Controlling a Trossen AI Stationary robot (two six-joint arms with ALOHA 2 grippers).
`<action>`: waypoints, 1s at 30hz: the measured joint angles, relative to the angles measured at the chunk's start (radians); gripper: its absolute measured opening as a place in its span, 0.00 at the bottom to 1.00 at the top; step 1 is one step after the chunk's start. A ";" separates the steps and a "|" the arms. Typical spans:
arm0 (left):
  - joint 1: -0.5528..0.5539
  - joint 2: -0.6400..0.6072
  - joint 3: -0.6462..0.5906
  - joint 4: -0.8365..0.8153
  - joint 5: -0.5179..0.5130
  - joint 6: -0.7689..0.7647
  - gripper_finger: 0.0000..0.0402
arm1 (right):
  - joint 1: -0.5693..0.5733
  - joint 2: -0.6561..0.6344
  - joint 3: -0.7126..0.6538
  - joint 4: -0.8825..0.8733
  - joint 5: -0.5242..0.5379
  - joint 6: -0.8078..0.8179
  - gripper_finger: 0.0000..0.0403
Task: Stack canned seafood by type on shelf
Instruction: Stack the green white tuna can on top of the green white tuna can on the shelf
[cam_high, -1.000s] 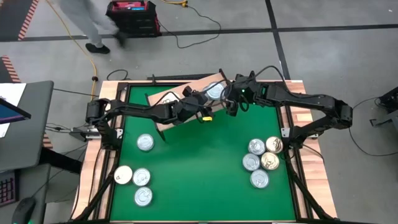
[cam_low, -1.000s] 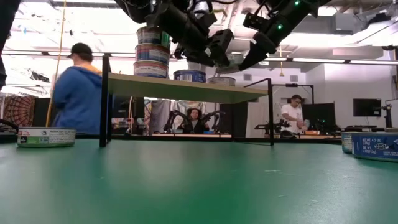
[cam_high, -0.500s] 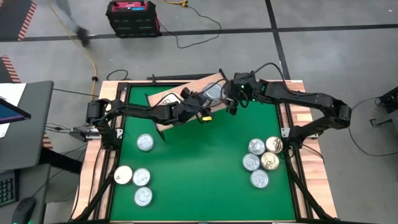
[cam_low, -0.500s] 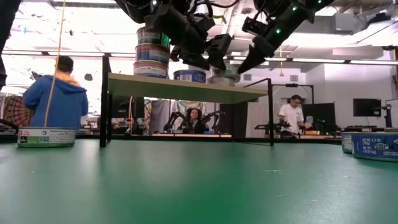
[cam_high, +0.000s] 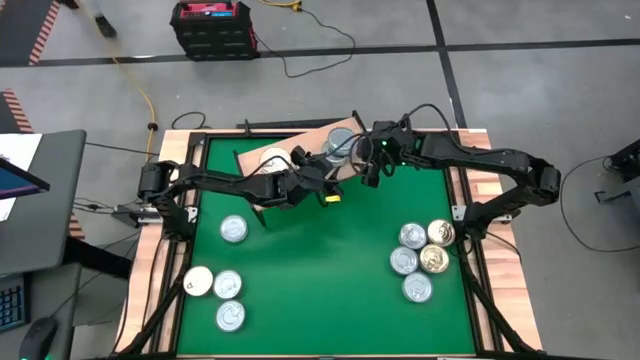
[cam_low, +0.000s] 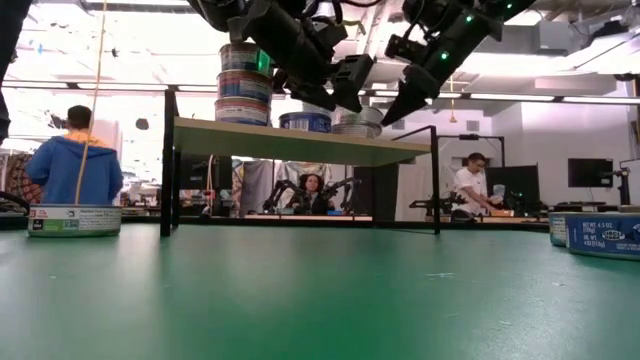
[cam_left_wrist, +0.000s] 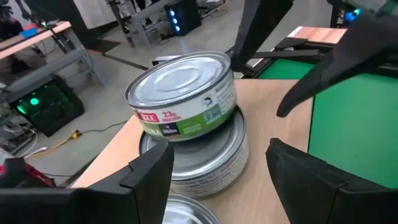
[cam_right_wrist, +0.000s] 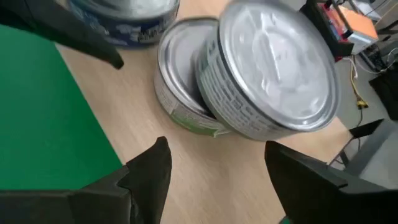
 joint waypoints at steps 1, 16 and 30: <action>-0.003 0.000 0.000 0.001 0.000 0.000 0.61 | 0.000 -0.005 0.000 0.001 0.000 0.000 0.71; -0.161 -0.002 0.000 -0.004 0.048 0.016 0.61 | 0.058 -0.126 0.023 -0.068 0.138 -0.017 0.71; -0.394 -0.002 -0.020 -0.005 0.132 0.129 0.61 | -0.137 0.012 0.026 0.166 0.053 -0.137 0.71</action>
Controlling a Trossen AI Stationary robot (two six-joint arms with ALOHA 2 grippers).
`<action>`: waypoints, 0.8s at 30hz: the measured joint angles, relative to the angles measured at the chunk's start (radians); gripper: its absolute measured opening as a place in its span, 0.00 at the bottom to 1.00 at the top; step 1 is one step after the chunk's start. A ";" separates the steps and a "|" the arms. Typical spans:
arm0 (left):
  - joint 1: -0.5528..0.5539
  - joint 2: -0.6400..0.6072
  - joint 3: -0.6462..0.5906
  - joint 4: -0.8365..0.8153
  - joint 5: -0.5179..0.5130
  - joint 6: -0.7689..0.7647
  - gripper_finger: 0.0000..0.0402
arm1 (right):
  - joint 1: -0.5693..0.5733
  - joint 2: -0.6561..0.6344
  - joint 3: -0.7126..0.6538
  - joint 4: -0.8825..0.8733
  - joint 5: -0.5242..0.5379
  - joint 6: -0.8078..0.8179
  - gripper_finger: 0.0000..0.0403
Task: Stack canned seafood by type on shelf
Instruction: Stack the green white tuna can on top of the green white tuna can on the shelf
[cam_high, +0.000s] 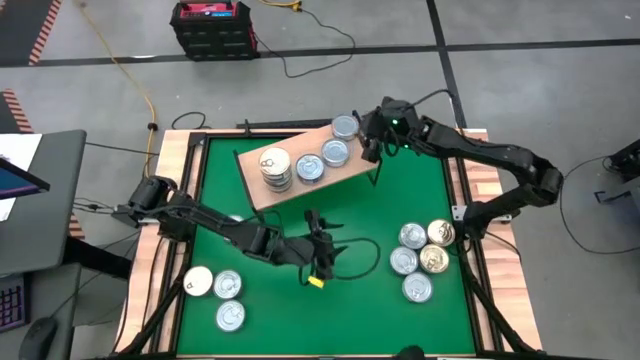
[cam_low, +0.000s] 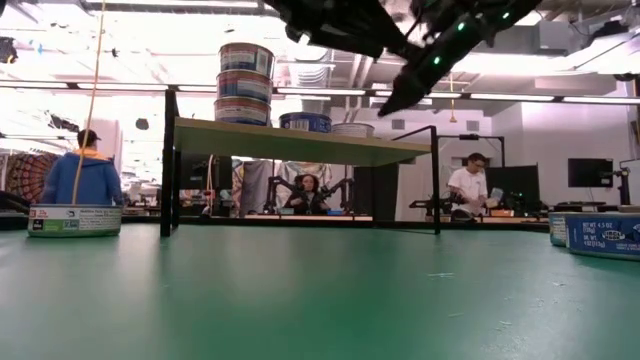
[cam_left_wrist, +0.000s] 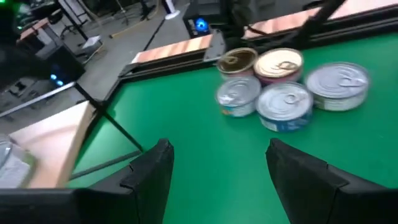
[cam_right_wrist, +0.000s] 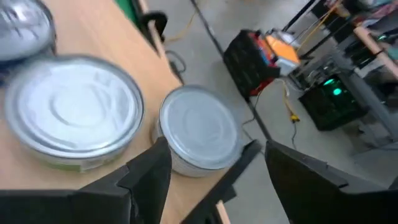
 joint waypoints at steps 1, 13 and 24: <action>-0.009 -0.001 -0.016 0.008 0.000 -0.004 0.61 | -0.014 0.022 0.006 -0.002 -0.005 -0.005 0.71; -0.051 -0.001 -0.174 0.081 0.028 -0.108 0.61 | -0.039 0.162 0.146 -0.009 -0.012 -0.052 0.71; -0.078 -0.001 -0.215 0.079 -0.021 -0.138 0.61 | -0.075 0.173 0.160 -0.003 -0.061 -0.093 0.71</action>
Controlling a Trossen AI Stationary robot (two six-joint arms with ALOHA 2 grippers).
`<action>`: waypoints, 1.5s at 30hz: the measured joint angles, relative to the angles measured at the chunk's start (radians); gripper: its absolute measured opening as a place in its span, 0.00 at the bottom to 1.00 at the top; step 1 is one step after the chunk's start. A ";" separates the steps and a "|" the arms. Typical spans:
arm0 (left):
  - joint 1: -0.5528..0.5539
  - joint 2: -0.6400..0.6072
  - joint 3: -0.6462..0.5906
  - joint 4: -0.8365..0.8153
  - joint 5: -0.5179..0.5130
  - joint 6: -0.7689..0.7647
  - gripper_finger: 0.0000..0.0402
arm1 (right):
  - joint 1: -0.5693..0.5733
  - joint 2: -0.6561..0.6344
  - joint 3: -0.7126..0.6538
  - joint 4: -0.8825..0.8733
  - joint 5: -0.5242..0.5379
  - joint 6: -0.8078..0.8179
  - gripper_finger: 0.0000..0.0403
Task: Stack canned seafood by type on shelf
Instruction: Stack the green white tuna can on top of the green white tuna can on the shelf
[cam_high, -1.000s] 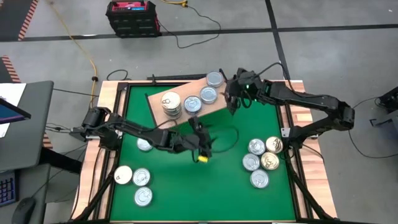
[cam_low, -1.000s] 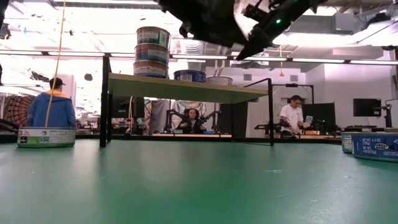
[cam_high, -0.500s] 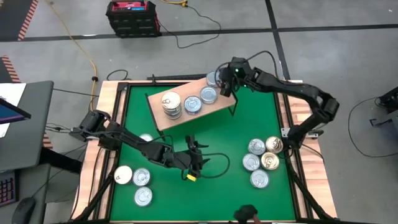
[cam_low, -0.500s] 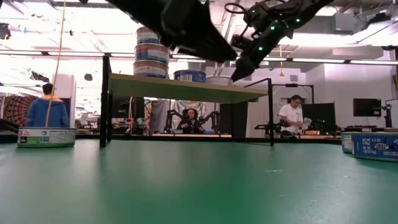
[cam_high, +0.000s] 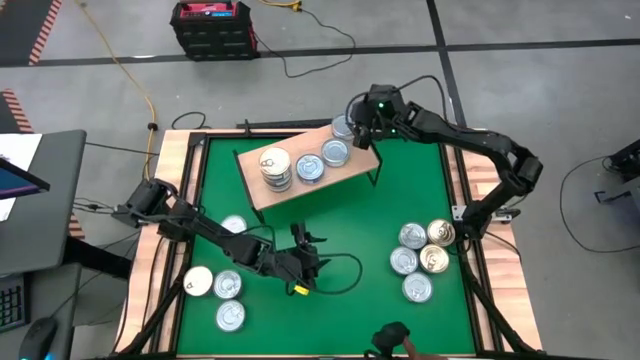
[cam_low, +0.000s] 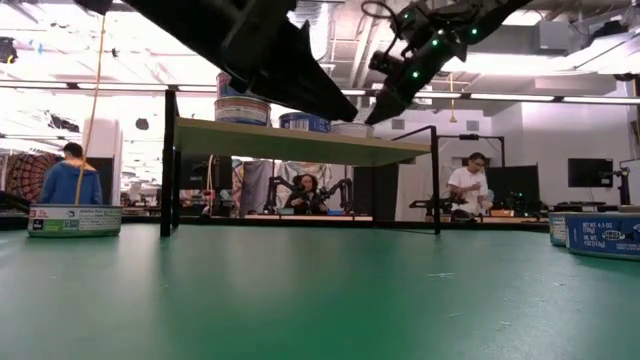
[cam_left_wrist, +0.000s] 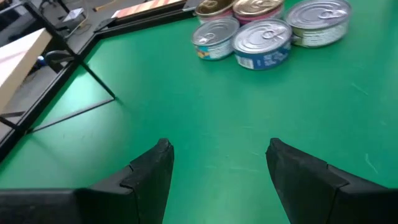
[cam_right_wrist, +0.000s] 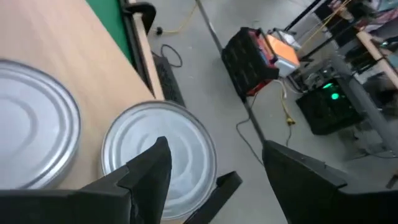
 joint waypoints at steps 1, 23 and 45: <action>-0.004 0.000 0.000 -0.004 0.001 -0.001 0.61 | 0.000 0.006 -0.001 -0.023 -0.003 -0.006 0.71; -0.012 -0.131 0.000 -0.179 -0.182 -0.093 0.61 | 0.156 0.018 0.000 -0.196 0.022 0.020 0.71; 0.162 0.083 0.111 0.175 -0.419 0.865 0.61 | 0.170 -0.049 -0.006 -0.232 0.003 0.184 0.71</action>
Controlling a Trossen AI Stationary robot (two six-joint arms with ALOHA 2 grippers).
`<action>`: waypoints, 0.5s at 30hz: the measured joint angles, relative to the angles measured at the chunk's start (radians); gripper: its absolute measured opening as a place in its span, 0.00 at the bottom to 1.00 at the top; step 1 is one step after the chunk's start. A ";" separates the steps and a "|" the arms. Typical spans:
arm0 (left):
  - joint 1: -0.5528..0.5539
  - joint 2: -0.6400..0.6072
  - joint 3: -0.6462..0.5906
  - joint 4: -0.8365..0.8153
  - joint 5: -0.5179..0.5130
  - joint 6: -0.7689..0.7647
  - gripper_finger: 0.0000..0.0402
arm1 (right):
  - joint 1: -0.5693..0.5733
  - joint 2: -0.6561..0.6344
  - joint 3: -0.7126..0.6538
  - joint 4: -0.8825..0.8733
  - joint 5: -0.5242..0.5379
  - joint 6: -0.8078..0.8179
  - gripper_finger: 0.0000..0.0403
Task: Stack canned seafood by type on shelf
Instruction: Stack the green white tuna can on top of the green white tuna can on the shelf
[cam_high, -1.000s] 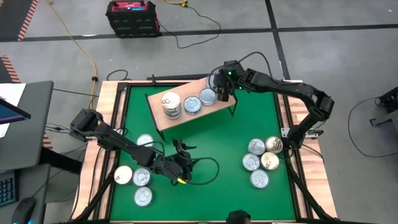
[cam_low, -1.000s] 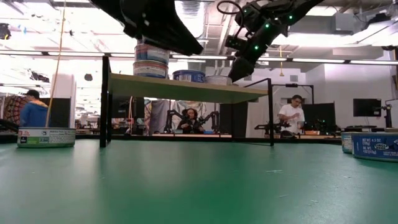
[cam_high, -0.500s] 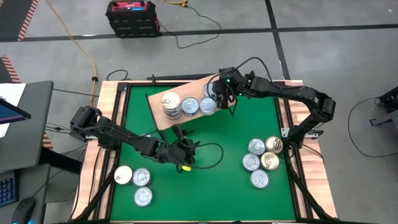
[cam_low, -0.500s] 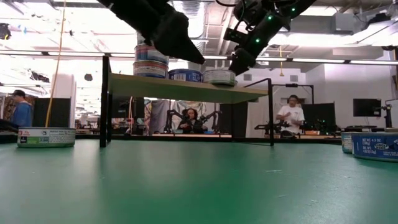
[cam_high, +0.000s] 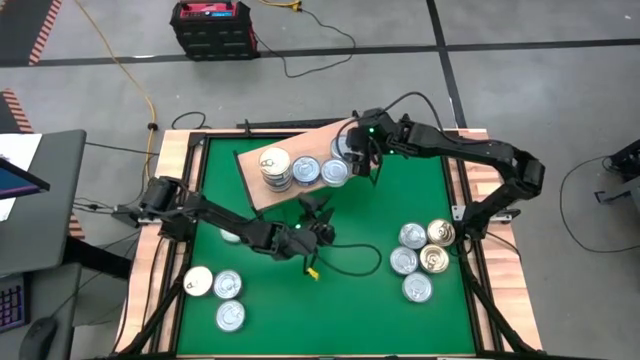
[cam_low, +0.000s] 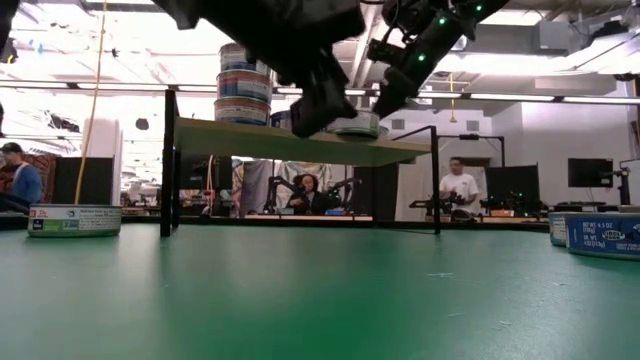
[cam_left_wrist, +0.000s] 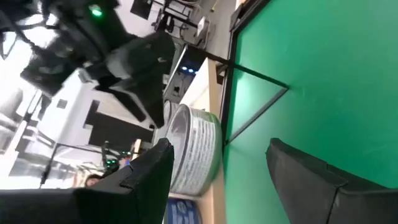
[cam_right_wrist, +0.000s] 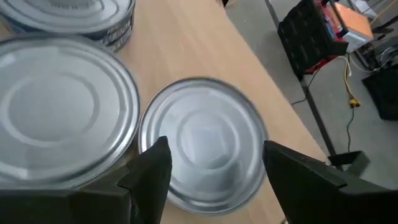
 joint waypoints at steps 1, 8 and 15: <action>0.010 0.003 0.006 -0.001 0.008 0.017 0.61 | 0.000 -0.007 0.000 -0.001 -0.001 0.000 0.71; 0.096 0.001 0.010 -0.003 0.171 0.163 0.61 | -0.007 -0.022 0.000 -0.023 -0.033 0.006 0.71; 0.152 0.001 0.010 -0.007 0.230 0.245 0.61 | -0.020 -0.024 0.001 -0.021 -0.050 0.021 0.71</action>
